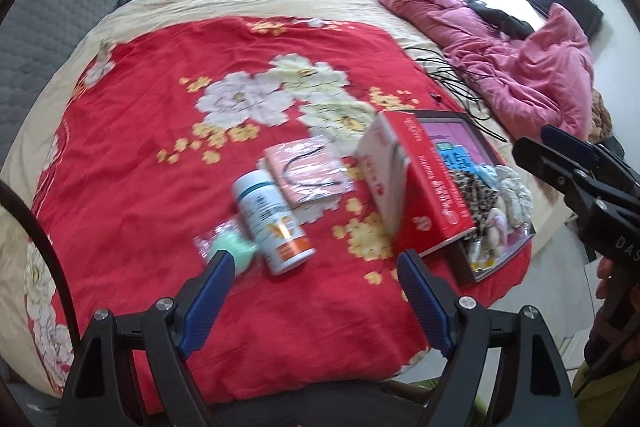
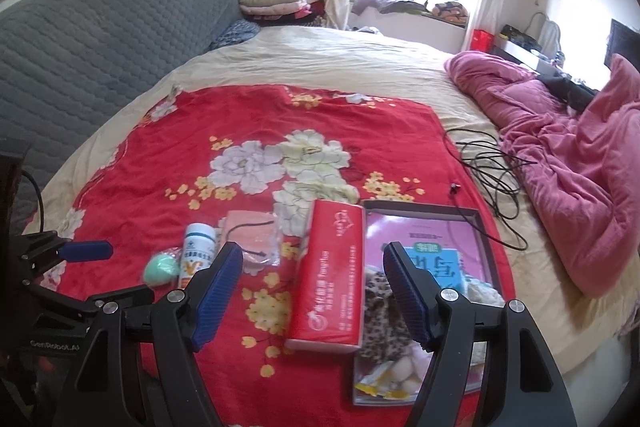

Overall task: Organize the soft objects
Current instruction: 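Move both open tools back toward the green sponge and pink towel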

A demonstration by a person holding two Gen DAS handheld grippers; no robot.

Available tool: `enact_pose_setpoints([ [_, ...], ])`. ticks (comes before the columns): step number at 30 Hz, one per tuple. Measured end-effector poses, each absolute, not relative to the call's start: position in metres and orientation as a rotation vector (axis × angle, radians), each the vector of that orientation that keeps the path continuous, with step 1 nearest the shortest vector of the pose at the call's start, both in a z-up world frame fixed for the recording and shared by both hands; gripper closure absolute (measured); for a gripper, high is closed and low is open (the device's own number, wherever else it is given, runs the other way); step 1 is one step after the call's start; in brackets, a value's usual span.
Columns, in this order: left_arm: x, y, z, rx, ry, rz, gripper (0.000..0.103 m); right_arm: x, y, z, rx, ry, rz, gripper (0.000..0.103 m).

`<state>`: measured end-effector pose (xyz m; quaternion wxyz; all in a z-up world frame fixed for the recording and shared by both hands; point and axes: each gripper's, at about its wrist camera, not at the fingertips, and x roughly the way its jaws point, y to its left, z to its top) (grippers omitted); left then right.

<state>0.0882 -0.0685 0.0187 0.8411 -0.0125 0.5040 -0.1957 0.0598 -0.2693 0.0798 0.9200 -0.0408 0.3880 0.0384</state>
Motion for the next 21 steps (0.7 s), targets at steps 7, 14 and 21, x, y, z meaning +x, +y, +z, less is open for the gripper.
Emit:
enact_pose_setpoints([
  [7,0.089,-0.04,0.003,-0.051,1.088,-0.368,0.02,0.064,-0.244,0.073,-0.127,0.808,0.121,0.029],
  [14,0.093,-0.01,-0.021,-0.068,1.129,-0.322,0.02,0.069,-0.228,0.058,-0.16,0.836,0.151,0.029],
  [21,0.103,0.0,-0.049,-0.085,1.187,-0.312,0.02,0.08,-0.22,0.04,-0.184,0.879,0.164,0.029],
])
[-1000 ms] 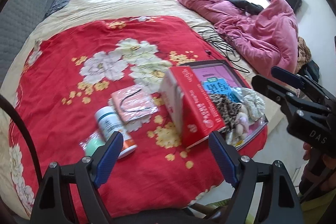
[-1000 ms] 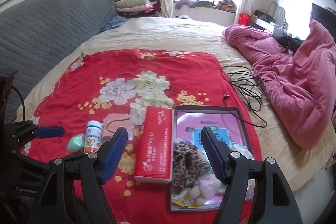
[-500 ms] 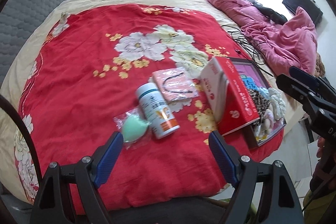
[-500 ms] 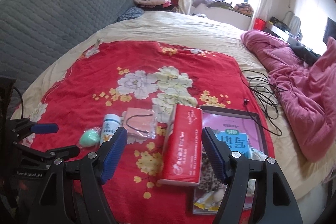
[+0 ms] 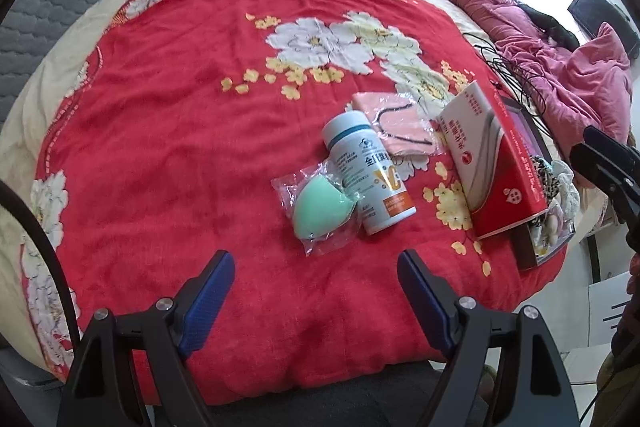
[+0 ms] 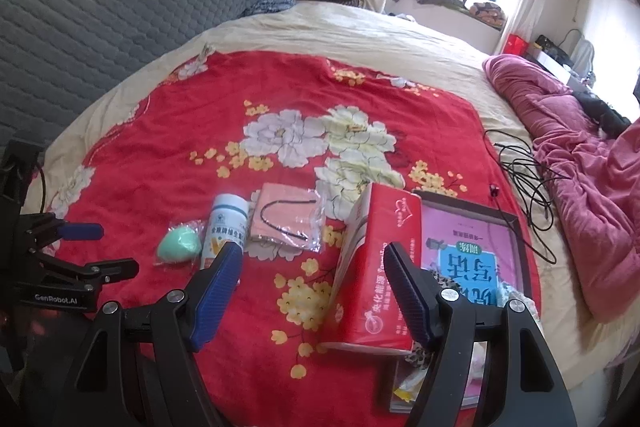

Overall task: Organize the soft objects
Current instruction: 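Move both open tools back toward the green sponge and pink towel, then grasp the bagged green sponge with the left tool while the right tool grasps the pink towel bag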

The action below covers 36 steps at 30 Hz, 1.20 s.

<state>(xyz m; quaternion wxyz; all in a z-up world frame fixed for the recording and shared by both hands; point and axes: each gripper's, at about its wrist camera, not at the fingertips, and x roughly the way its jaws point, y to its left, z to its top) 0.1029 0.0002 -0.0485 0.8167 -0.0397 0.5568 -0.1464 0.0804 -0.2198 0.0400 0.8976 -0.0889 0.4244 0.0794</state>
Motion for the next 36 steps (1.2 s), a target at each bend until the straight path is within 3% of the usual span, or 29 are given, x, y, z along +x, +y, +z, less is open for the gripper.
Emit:
enact_pose_setpoints([
  [13,0.142,-0.012,-0.092,-0.081,1.258,-0.302,0.02,0.121,-0.204,0.008,-0.341,0.952,0.243,0.028],
  [24,0.162,-0.005,-0.107,-0.14,1.272,-0.324,0.023,0.166,-0.155,-0.075,-0.783,1.065,0.421,0.026],
  [36,0.174,-0.009,-0.116,-0.157,1.289,-0.364,0.023,0.2,-0.138,-0.125,-0.878,1.09,0.39,0.028],
])
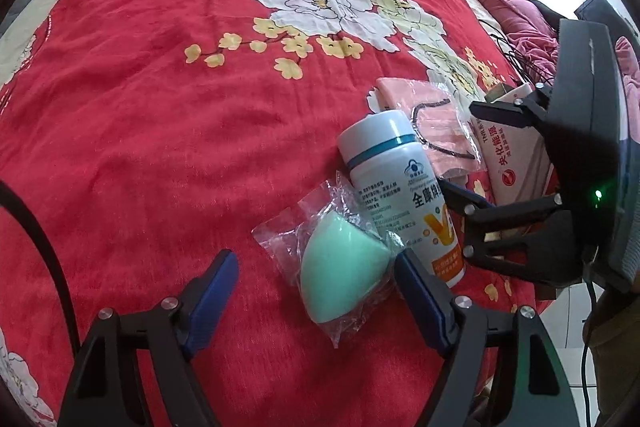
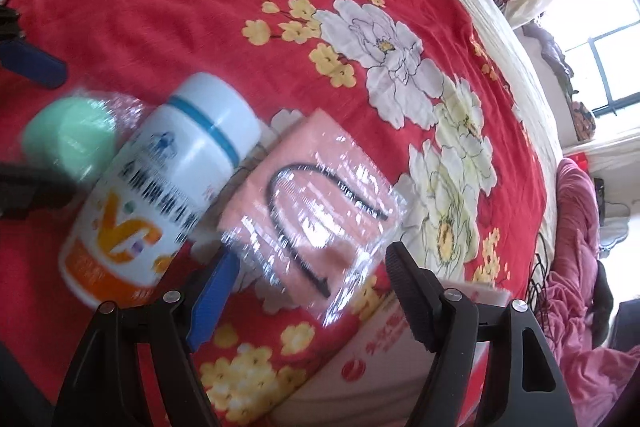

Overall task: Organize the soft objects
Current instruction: 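Grasp the bagged green sponge with the left tool while the right tool grasps the pink towel bag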

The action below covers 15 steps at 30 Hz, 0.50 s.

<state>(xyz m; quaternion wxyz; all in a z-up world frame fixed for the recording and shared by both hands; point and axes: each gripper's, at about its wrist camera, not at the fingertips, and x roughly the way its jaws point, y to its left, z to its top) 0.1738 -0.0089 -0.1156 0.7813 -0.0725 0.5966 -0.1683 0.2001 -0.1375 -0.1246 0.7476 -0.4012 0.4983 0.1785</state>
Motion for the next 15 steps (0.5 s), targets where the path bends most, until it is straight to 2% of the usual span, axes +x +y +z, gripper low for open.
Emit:
enact_pose_setpoints([
  [2,0.174,-0.007,-0.116,-0.165,1.292,-0.368,0.024,0.204,-0.138,-0.124,-0.852,1.09,0.407,0.039],
  [4,0.176,-0.007,-0.117,-0.168,1.292,-0.373,0.026,0.208,-0.138,-0.123,-0.824,1.085,0.413,0.069],
  [6,0.177,-0.007,-0.119,-0.175,1.301,-0.376,0.029,0.213,-0.139,-0.122,-0.792,1.095,0.405,0.081],
  [10,0.179,-0.009,-0.12,-0.191,1.303,-0.396,0.042,0.213,-0.143,-0.111,-0.704,1.075,0.418,0.087],
  [13,0.178,-0.012,-0.118,-0.192,1.296,-0.418,0.058,0.21,-0.152,-0.096,-0.591,1.056,0.411,0.089],
  [15,0.177,-0.015,-0.116,-0.172,1.29,-0.419,0.061,0.207,-0.158,-0.087,-0.519,1.05,0.413,0.09],
])
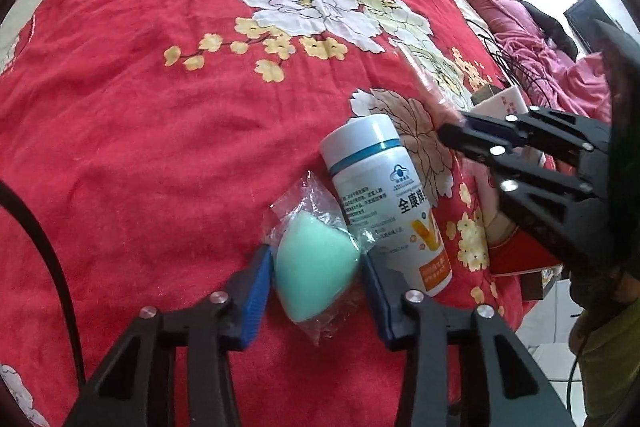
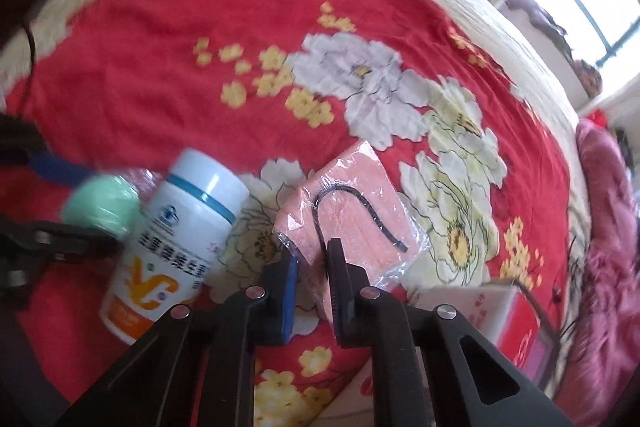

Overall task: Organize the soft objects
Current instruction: 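Grasp the bagged green sponge with the left tool while the right tool grasps the pink towel bag, then carry the green sponge and pink towel bag with both tools over the pink tray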

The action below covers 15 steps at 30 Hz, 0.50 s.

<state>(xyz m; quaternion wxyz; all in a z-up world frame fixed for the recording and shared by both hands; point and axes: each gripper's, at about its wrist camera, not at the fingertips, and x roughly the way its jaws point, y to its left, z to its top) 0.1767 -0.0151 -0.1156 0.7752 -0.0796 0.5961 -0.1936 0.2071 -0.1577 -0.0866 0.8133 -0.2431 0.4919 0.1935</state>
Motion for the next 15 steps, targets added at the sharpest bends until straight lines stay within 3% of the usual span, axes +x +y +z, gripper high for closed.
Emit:
enact_pose_setpoints([
  [15,0.16,-0.029,-0.035,-0.126,1.143,-0.439,0.062,0.166,-0.189,-0.003,-0.248,0.92,0.42,0.092],
])
